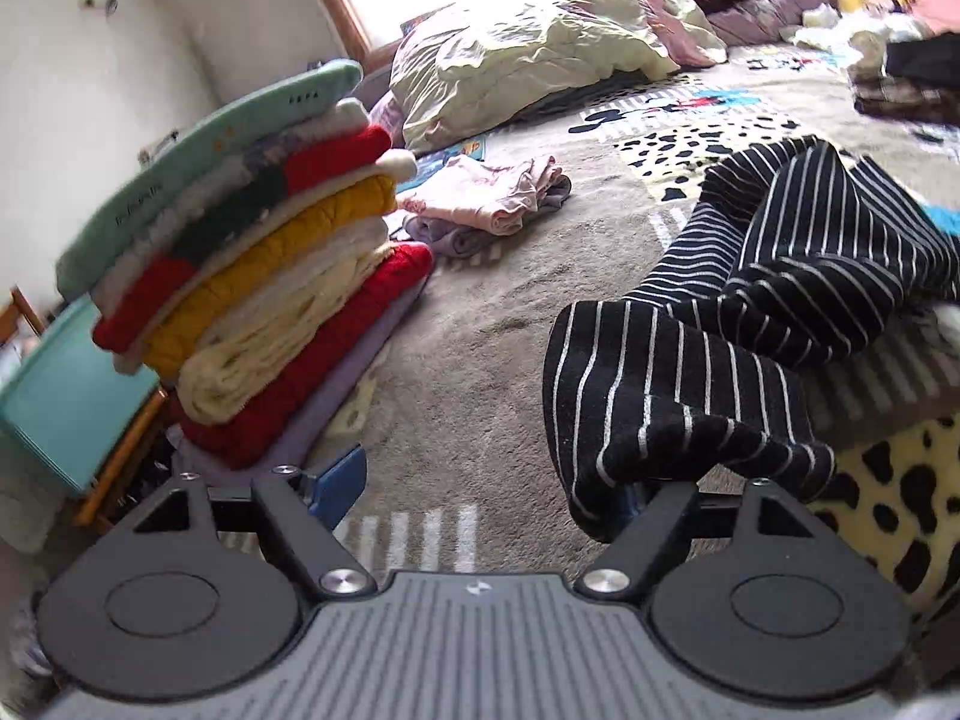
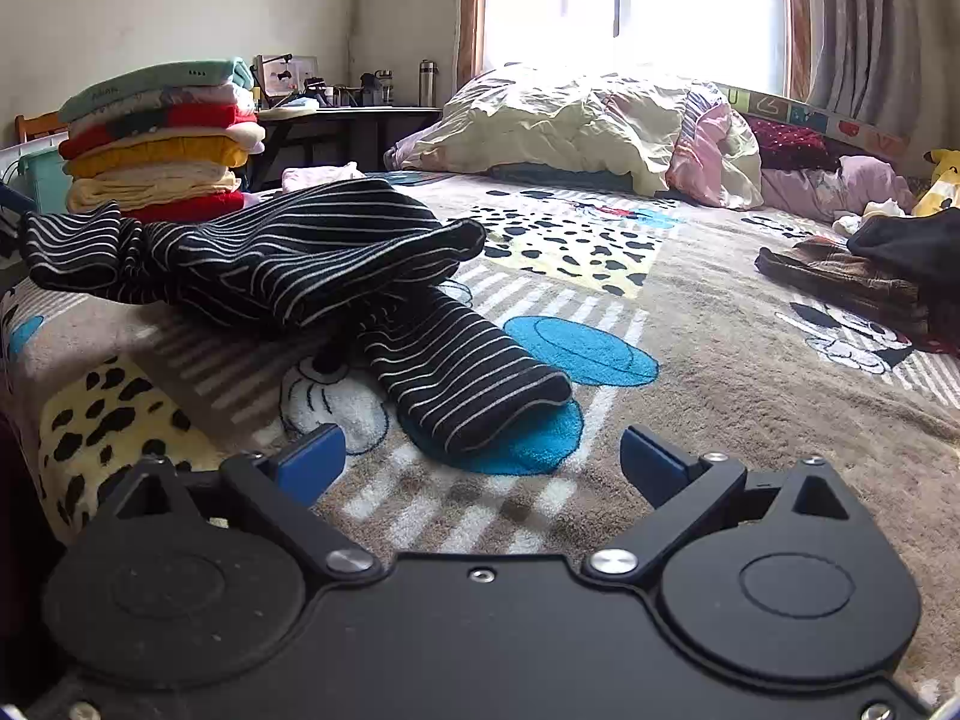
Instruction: Fold clothes
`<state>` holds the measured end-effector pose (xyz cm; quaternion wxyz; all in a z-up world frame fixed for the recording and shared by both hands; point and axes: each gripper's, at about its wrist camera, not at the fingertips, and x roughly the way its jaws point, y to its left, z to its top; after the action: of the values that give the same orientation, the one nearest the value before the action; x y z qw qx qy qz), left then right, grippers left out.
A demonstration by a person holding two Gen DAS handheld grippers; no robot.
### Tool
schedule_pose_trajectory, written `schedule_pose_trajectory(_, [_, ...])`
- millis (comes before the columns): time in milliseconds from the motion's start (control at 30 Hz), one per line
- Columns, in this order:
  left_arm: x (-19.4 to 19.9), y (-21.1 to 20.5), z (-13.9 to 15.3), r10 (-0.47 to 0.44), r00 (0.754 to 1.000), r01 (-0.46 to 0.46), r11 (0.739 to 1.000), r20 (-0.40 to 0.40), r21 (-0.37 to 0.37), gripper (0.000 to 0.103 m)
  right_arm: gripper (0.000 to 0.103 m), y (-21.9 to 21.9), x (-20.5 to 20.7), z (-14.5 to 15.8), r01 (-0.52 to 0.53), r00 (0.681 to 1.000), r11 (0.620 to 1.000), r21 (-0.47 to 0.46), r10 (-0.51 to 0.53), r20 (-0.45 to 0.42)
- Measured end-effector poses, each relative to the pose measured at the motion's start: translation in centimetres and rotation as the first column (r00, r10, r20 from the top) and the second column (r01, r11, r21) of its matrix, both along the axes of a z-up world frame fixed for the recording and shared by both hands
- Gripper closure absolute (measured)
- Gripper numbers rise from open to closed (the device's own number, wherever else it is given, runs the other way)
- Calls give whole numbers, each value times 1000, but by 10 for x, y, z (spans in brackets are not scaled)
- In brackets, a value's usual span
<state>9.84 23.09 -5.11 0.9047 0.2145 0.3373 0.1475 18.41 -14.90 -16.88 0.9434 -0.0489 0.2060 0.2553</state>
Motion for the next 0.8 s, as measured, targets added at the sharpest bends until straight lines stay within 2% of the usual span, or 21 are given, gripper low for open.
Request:
schedule_pose_trajectory(67, [-6, 0, -7, 1, 999, 3, 997, -46, 72, 17, 3, 4, -2, -2, -11, 1000, 1000, -2, 11, 0])
schedule_pose_trajectory(133, [-10, 4, -21, 12, 993, 15, 974, -116, 225, 17, 3, 10, -4, -3, -25, 1000, 1000, -10, 25, 4])
schedule_pose_trajectory(167, [-13, 8, -25, 16, 990, 23, 964, -143, 266, 17, 3, 11, -4, -3, -29, 1000, 999, -13, 29, 9])
schedule_pose_trajectory(300, [-32, 27, -17, -70, 979, 115, 965, -192, 237, 17, 3, 12, -4, -2, -42, 999, 999, -10, 42, 5])
schedule_pose_trajectory(333, [-37, 31, -15, -92, 975, 138, 964, -203, 228, 21, 3, 12, -4, -2, -44, 999, 999, -10, 44, 1])
schedule_pose_trajectory(367, [-44, 42, -5, -167, 975, 175, 984, -145, 44, 24, 3, 13, -3, -3, -47, 999, 999, -11, 47, -3])
schedule_pose_trajectory(400, [-22, 55, -14, -188, 980, 175, 970, -62, -171, 24, 3, 13, -2, -3, -49, 999, 999, -11, 49, -7])
schedule_pose_trajectory(433, [-18, 79, -8, -121, 993, 117, 916, 14, -383, 24, 3, 13, -1, -4, -52, 999, 999, -11, 52, -11])
schedule_pose_trajectory(467, [-18, 104, 0, -27, 997, 63, 812, 71, -580, 25, 3, 13, -1, -4, -54, 998, 998, -11, 54, -15])
schedule_pose_trajectory(500, [-22, 125, 3, 69, 990, 38, 695, 119, -718, 25, 3, 14, 0, -5, -56, 998, 998, -10, 56, -19])
schedule_pose_trajectory(533, [-27, 144, 4, 169, 974, 32, 560, 152, -828, 25, 3, 16, 0, -5, -56, 998, 998, -9, 56, -24])
schedule_pose_trajectory(567, [-33, 158, 3, 273, 947, 26, 466, 171, -885, 25, 3, 16, 1, -5, -53, 998, 999, -5, 53, -27])
schedule_pose_trajectory(600, [-35, 163, 5, 319, 934, 6, 442, 164, -897, 25, 3, 16, 1, -5, -51, 998, 999, -5, 51, -30])
schedule_pose_trajectory(633, [-35, 168, 7, 354, 923, -15, 430, 153, -903, 25, 3, 16, 1, -6, -49, 998, 999, -5, 49, -32])
schedule_pose_trajectory(733, [-42, 168, 8, 453, 885, -112, 434, 109, -894, 25, 3, 15, 2, -6, -42, 998, 999, -5, 42, -40])
schedule_pose_trajectory(767, [-44, 165, 10, 460, 879, -118, 466, 126, -877, 25, 3, 15, 2, -6, -41, 998, 999, -7, 41, -40])
schedule_pose_trajectory(800, [-43, 158, 13, 438, 887, -109, 510, 148, -853, 25, 3, 15, 2, -6, -40, 998, 999, -8, 39, -40])
